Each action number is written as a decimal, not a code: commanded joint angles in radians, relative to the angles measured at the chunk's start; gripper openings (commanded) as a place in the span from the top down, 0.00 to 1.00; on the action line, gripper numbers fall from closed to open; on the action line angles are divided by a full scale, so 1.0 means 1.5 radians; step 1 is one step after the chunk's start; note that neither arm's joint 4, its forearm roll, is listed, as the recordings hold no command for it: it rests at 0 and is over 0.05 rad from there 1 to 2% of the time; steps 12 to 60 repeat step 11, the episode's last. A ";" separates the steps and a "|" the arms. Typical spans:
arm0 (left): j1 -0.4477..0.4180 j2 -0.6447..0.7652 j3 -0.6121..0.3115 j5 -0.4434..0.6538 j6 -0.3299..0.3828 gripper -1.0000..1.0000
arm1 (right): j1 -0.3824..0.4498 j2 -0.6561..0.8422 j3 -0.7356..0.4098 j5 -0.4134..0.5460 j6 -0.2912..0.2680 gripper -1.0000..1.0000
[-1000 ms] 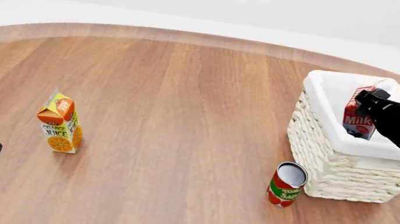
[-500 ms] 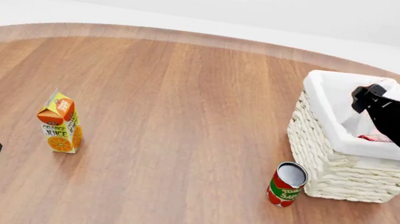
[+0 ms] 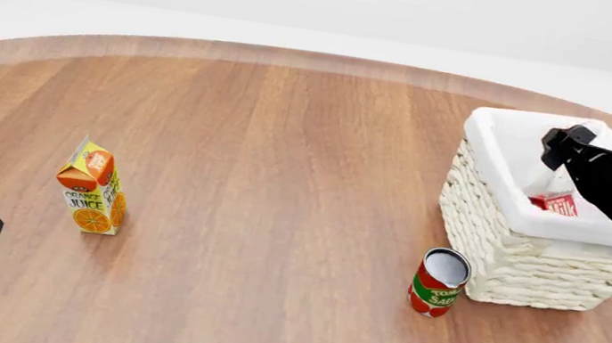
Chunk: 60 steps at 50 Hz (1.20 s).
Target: Pick the milk and place it in the basket.
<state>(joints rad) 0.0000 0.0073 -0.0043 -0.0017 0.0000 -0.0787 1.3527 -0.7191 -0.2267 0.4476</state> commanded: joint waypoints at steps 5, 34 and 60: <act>0.000 0.000 0.000 0.000 0.000 0.00 | 0.002 -0.035 0.006 0.023 -0.016 0.00; 0.000 0.000 0.000 0.000 0.000 0.00 | 0.004 -0.053 0.006 0.036 -0.028 0.00; 0.000 0.000 0.000 0.000 0.000 0.00 | 0.004 -0.053 0.006 0.036 -0.028 0.00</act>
